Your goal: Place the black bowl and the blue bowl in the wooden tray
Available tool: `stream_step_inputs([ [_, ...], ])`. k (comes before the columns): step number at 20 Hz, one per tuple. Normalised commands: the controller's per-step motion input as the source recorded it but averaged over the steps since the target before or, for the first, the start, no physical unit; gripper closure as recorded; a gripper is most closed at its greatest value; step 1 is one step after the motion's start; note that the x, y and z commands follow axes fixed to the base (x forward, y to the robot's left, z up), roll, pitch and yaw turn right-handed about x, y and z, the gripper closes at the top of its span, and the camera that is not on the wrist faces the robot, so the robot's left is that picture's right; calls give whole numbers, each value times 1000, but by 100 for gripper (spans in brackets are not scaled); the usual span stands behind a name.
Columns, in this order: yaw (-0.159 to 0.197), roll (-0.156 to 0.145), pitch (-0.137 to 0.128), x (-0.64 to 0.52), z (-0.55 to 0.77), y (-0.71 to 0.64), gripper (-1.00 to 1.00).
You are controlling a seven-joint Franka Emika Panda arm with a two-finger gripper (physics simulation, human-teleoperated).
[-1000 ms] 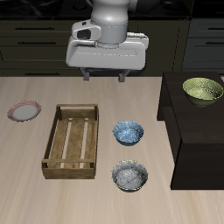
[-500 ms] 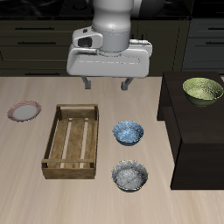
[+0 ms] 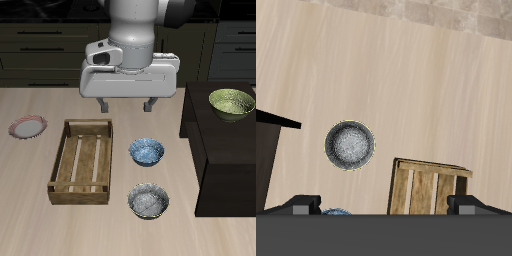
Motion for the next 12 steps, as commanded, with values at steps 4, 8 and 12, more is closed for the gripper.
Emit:
stream_step_inputs([
  [4,90,-13,18,278,-122,-29,-100],
  [8,67,-32,15,208,-172,-28,-100],
  [12,23,6,8,95,-152,30,-100],
])
